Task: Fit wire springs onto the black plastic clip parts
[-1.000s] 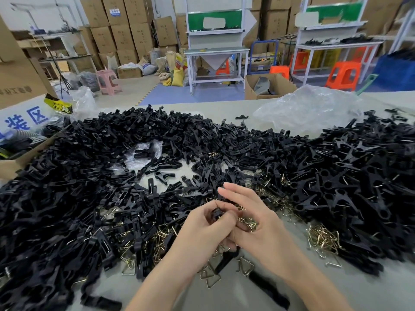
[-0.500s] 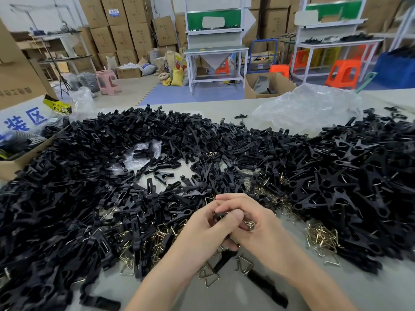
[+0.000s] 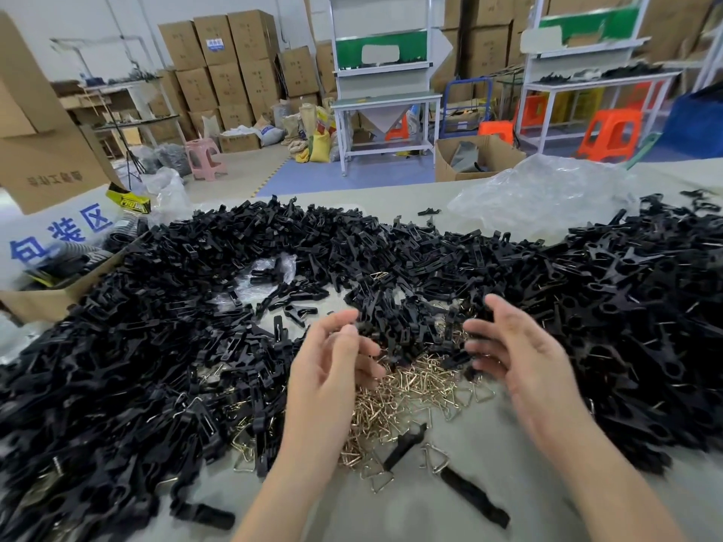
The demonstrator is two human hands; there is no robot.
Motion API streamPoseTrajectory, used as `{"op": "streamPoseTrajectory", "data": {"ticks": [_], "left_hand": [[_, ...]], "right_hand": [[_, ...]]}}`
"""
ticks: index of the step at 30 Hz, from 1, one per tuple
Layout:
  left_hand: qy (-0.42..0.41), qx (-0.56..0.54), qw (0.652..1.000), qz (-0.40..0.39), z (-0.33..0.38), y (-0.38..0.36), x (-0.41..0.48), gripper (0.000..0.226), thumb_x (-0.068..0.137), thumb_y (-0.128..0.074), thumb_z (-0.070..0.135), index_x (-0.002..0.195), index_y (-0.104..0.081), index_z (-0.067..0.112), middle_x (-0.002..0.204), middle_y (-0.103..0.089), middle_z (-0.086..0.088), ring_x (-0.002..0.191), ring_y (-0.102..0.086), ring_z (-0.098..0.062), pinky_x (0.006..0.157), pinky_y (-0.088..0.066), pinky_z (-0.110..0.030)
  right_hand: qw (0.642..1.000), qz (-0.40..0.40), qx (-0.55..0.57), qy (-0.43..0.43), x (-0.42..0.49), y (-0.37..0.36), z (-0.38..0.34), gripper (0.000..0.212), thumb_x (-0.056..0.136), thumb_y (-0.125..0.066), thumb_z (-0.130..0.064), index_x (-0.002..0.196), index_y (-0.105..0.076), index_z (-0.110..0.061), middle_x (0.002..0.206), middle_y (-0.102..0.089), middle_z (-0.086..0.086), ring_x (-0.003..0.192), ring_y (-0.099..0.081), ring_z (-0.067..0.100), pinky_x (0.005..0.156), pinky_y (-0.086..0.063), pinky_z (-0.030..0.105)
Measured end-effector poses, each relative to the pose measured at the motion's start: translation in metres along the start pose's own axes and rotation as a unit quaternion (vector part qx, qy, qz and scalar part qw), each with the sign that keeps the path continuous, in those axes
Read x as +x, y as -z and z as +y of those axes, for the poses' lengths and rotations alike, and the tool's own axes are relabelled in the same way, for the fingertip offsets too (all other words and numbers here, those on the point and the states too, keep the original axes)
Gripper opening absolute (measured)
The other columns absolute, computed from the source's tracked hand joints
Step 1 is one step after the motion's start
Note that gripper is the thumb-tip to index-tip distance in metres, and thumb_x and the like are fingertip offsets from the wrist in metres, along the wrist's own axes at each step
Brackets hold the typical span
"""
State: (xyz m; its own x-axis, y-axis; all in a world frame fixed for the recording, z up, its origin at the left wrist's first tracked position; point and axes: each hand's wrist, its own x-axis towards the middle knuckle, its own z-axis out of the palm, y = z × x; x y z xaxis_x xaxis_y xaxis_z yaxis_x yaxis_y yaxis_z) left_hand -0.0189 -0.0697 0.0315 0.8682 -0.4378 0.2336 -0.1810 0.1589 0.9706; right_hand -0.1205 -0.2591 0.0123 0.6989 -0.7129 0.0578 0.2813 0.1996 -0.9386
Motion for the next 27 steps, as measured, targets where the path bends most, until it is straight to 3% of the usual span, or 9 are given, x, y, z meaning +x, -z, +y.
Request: {"op": "streamPoseTrajectory", "data": {"ticks": [3, 5, 7, 9, 12, 15, 19, 23, 27], "left_hand": [[-0.05, 0.159, 0.983, 0.084, 0.003, 0.026, 0.014, 0.018, 0.1, -0.052, 0.02, 0.105, -0.062, 0.035, 0.088, -0.072, 0.01, 0.072, -0.065, -0.003, 0.059, -0.05, -0.012], [-0.05, 0.307, 0.944, 0.113, 0.004, 0.058, 0.036, 0.014, 0.099, -0.053, 0.026, 0.106, -0.06, 0.035, 0.09, -0.071, 0.009, 0.069, -0.062, -0.003, 0.056, -0.049, -0.015], [-0.003, 0.514, 0.85, 0.113, 0.003, 0.093, 0.064, 0.025, 0.098, -0.052, 0.033, 0.121, -0.058, 0.026, 0.109, -0.068, -0.002, 0.092, -0.064, -0.019, 0.079, -0.054, -0.036], [0.096, 0.642, 0.755, 0.094, -0.001, 0.122, 0.089, 0.048, 0.098, -0.049, 0.046, 0.138, -0.048, 0.019, 0.131, -0.055, -0.018, 0.117, -0.052, -0.04, 0.097, -0.045, -0.05], [0.225, 0.676, 0.702, 0.011, -0.013, 0.143, 0.112, 0.082, 0.093, -0.037, 0.073, 0.155, -0.026, 0.021, 0.151, -0.034, -0.022, 0.139, -0.031, -0.046, 0.112, -0.032, -0.054], [0.194, 0.696, 0.69, -0.039, -0.025, 0.143, 0.12, 0.092, 0.085, -0.029, 0.085, 0.157, -0.015, 0.029, 0.157, -0.029, -0.014, 0.143, -0.025, -0.04, 0.11, -0.032, -0.058], [0.116, 0.681, 0.713, -0.118, -0.03, 0.125, 0.119, 0.092, 0.077, -0.033, 0.087, 0.15, -0.028, 0.031, 0.148, -0.04, -0.006, 0.138, -0.032, -0.033, 0.106, -0.04, -0.055], [0.086, 0.669, 0.723, -0.15, -0.033, 0.118, 0.125, 0.068, 0.096, -0.047, 0.063, 0.153, -0.028, 0.032, 0.146, -0.045, -0.005, 0.138, -0.03, -0.031, 0.107, -0.04, -0.054], [0.045, 0.691, 0.707, -0.146, -0.037, 0.113, 0.126, 0.056, 0.103, -0.042, 0.045, 0.155, -0.027, 0.031, 0.15, -0.043, -0.001, 0.137, -0.031, -0.026, 0.101, -0.046, -0.048]], "right_hand": [[0.997, -0.035, -0.075, 0.002, -0.004, -0.011, 0.007, 0.035, 0.088, -0.058, -0.043, 0.118, -0.068, -0.031, 0.094, -0.078, 0.005, 0.073, -0.07, 0.013, 0.064, -0.058, 0.025], [0.994, -0.038, -0.106, 0.003, -0.004, -0.012, 0.009, 0.03, 0.093, -0.056, -0.039, 0.118, -0.068, -0.029, 0.091, -0.077, 0.003, 0.071, -0.068, 0.011, 0.062, -0.056, 0.024], [0.991, -0.039, -0.129, 0.01, -0.004, -0.01, 0.012, 0.022, 0.1, -0.055, -0.032, 0.118, -0.068, -0.029, 0.091, -0.076, 0.001, 0.073, -0.067, 0.011, 0.062, -0.055, 0.027], [0.987, -0.046, -0.151, 0.015, -0.005, -0.009, 0.016, 0.021, 0.103, -0.054, -0.029, 0.117, -0.069, -0.031, 0.091, -0.075, -0.002, 0.074, -0.066, 0.009, 0.064, -0.054, 0.03], [0.984, -0.057, -0.169, 0.014, -0.006, -0.01, 0.019, 0.021, 0.104, -0.053, -0.026, 0.116, -0.069, -0.034, 0.09, -0.074, -0.004, 0.072, -0.065, 0.006, 0.062, -0.054, 0.023], [0.981, -0.06, -0.183, 0.019, -0.005, -0.01, 0.022, 0.023, 0.104, -0.053, -0.023, 0.114, -0.069, -0.036, 0.089, -0.074, -0.005, 0.072, -0.065, 0.005, 0.061, -0.053, 0.019], [0.977, -0.062, -0.202, 0.025, -0.003, -0.009, 0.025, 0.024, 0.105, -0.052, -0.024, 0.113, -0.068, -0.04, 0.09, -0.074, -0.007, 0.073, -0.065, 0.004, 0.063, -0.052, 0.021], [0.973, -0.064, -0.22, 0.031, -0.002, -0.007, 0.028, 0.024, 0.105, -0.052, -0.025, 0.113, -0.067, -0.043, 0.09, -0.073, -0.009, 0.074, -0.065, 0.002, 0.064, -0.052, 0.021], [0.97, -0.066, -0.231, 0.034, -0.003, -0.006, 0.029, 0.024, 0.104, -0.052, -0.026, 0.114, -0.067, -0.043, 0.091, -0.073, -0.009, 0.076, -0.066, 0.003, 0.065, -0.052, 0.022]]}}
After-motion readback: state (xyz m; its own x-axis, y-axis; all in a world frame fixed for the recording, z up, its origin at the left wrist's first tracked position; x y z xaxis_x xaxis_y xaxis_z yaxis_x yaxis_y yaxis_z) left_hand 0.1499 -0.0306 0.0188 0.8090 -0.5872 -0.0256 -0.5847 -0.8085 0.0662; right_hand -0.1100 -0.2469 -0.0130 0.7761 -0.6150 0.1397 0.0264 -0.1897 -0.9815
